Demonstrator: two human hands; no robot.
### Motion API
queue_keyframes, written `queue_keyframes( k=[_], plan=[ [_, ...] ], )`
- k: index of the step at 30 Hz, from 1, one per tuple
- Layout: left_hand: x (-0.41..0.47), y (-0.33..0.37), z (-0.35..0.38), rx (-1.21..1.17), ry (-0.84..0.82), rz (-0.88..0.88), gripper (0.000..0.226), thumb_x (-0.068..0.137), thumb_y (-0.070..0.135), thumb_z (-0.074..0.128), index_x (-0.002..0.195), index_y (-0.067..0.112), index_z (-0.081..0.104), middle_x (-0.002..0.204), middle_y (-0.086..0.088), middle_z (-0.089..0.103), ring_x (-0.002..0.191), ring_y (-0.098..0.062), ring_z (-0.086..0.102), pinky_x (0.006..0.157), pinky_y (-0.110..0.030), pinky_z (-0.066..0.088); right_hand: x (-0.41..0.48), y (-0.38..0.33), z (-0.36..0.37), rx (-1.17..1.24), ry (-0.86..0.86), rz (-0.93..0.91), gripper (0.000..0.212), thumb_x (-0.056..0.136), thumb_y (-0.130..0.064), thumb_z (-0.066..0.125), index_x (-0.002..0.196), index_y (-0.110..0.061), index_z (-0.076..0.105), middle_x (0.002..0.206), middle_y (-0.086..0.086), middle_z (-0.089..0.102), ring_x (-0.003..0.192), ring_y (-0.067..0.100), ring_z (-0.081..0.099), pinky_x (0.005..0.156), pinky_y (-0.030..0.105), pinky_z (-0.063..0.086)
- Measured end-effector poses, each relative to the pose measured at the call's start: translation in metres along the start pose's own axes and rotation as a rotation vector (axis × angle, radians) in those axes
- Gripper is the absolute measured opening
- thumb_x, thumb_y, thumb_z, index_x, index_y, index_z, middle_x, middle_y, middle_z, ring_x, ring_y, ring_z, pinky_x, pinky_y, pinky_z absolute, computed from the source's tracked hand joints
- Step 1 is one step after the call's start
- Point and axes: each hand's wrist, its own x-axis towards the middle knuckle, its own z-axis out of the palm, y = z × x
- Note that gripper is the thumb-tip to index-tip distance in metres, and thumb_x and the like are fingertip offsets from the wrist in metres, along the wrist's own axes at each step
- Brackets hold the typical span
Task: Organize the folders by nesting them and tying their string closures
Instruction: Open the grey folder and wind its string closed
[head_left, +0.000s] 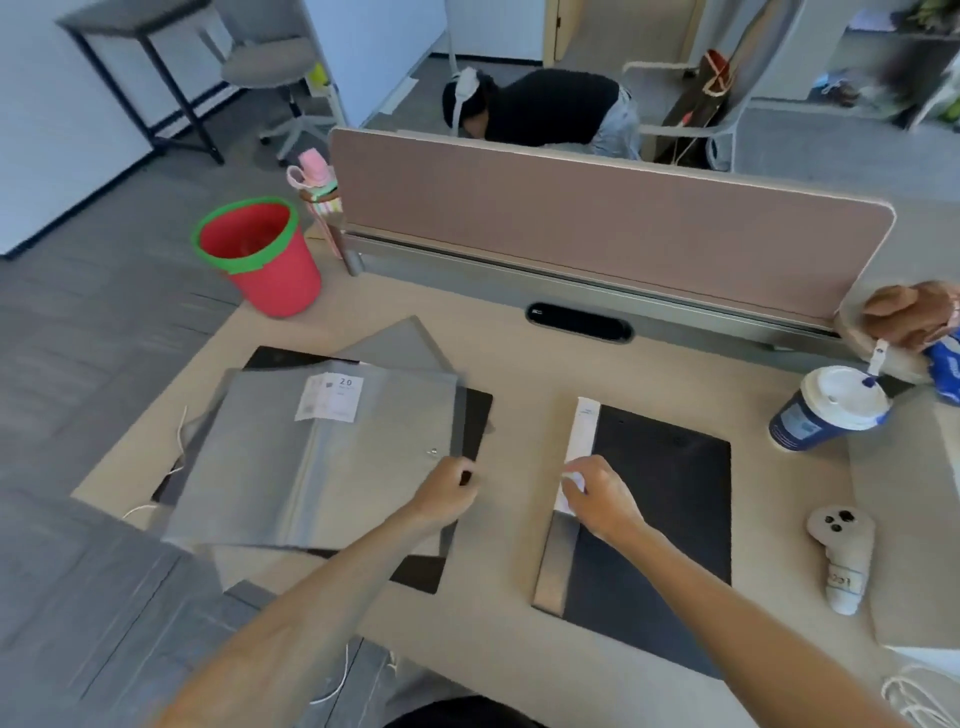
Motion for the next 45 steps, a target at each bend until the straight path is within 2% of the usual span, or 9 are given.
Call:
queue_keyframes(
  k=[3, 9, 14, 18, 25, 29, 33, 39, 45],
  plan=[
    [-0.008, -0.044, -0.029, 0.013, 0.073, -0.048, 0.026, 0.095, 0.014, 0.05, 0.117, 0.003, 0.061, 0.124, -0.009, 0.058, 0.111, -0.02, 0.055, 0.093, -0.026, 0.042, 0.008, -0.038, 0.026, 0.013, -0.15, -0.065, 0.028, 0.096, -0.018, 0.047, 0.117, -0.008, 0.061, 0.124, 0.01, 0.059, 0.115, 0.028, 0.056, 0.099, 0.035, 0.046],
    [0.008, -0.125, -0.094, -0.016, 0.166, -0.146, 0.039, 0.083, 0.031, 0.048, 0.113, 0.011, 0.062, 0.127, -0.011, 0.057, 0.117, -0.026, 0.057, 0.102, -0.038, 0.044, 0.033, -0.095, 0.068, -0.011, -0.29, -0.049, 0.035, 0.095, -0.017, 0.049, 0.129, -0.01, 0.055, 0.134, 0.012, 0.055, 0.12, 0.025, 0.054, 0.1, 0.03, 0.041],
    [0.011, -0.148, -0.138, 0.092, 0.212, -0.12, 0.039, 0.09, 0.022, 0.051, 0.127, 0.01, 0.054, 0.135, -0.011, 0.05, 0.127, -0.028, 0.047, 0.104, -0.037, 0.04, 0.052, -0.13, 0.088, 0.141, -0.22, 0.127, 0.047, 0.095, -0.02, 0.052, 0.14, -0.011, 0.044, 0.139, 0.009, 0.05, 0.124, 0.025, 0.05, 0.091, 0.026, 0.041],
    [0.025, -0.17, -0.156, 0.212, 0.167, -0.012, 0.049, 0.091, 0.022, 0.053, 0.139, 0.016, 0.046, 0.154, -0.009, 0.028, 0.143, -0.025, 0.028, 0.113, -0.037, 0.031, 0.064, -0.146, 0.099, 0.335, -0.146, 0.267, 0.058, 0.092, -0.033, 0.057, 0.144, -0.017, 0.037, 0.143, 0.004, 0.045, 0.128, 0.025, 0.045, 0.094, 0.032, 0.04],
    [0.042, -0.198, -0.174, 0.349, 0.053, 0.13, 0.047, 0.095, 0.022, 0.047, 0.14, 0.032, 0.047, 0.165, 0.002, 0.004, 0.149, -0.019, 0.013, 0.116, -0.038, 0.028, 0.079, -0.154, 0.118, 0.646, 0.001, 0.472, 0.053, 0.095, -0.026, 0.055, 0.142, -0.011, 0.037, 0.128, 0.003, 0.048, 0.12, 0.027, 0.048, 0.105, 0.041, 0.041],
    [0.044, -0.202, -0.176, 0.386, 0.013, 0.148, 0.05, 0.095, 0.023, 0.046, 0.143, 0.036, 0.04, 0.165, 0.003, -0.001, 0.149, -0.02, 0.009, 0.114, -0.04, 0.032, 0.085, -0.15, 0.119, 0.865, 0.136, 0.562, 0.054, 0.09, -0.023, 0.062, 0.138, -0.011, 0.042, 0.118, 0.008, 0.055, 0.107, 0.023, 0.055, 0.083, 0.033, 0.047],
    [0.044, -0.204, -0.178, 0.403, -0.004, 0.163, 0.05, 0.095, 0.023, 0.045, 0.142, 0.038, 0.04, 0.164, 0.005, -0.001, 0.149, -0.019, 0.008, 0.112, -0.04, 0.035, 0.08, -0.16, 0.115, 0.755, 0.149, 0.462, 0.028, 0.088, -0.022, 0.062, 0.108, -0.003, 0.064, 0.077, 0.003, 0.057, 0.065, 0.016, 0.052, 0.062, 0.028, 0.044],
    [0.038, -0.197, -0.184, 0.36, -0.007, 0.131, 0.048, 0.096, 0.019, 0.043, 0.142, 0.032, 0.043, 0.164, 0.003, 0.004, 0.149, -0.02, 0.01, 0.113, -0.04, 0.031, 0.066, -0.197, 0.111, 0.631, -0.111, 0.227, 0.024, 0.099, -0.013, 0.045, 0.12, -0.022, 0.041, 0.104, 0.011, 0.066, 0.077, 0.037, 0.072, 0.047, 0.036, 0.057],
    [0.016, -0.179, -0.199, -0.049, 0.221, 0.056, 0.062, 0.097, 0.021, 0.046, 0.153, 0.02, 0.02, 0.158, -0.001, 0.026, 0.144, -0.021, 0.028, 0.116, -0.038, 0.027, 0.055, -0.218, 0.08, 0.663, -0.085, -0.02, 0.032, 0.099, -0.005, 0.039, 0.125, -0.022, 0.049, 0.103, 0.007, 0.073, 0.069, 0.027, 0.074, 0.047, 0.034, 0.057]
  ],
)
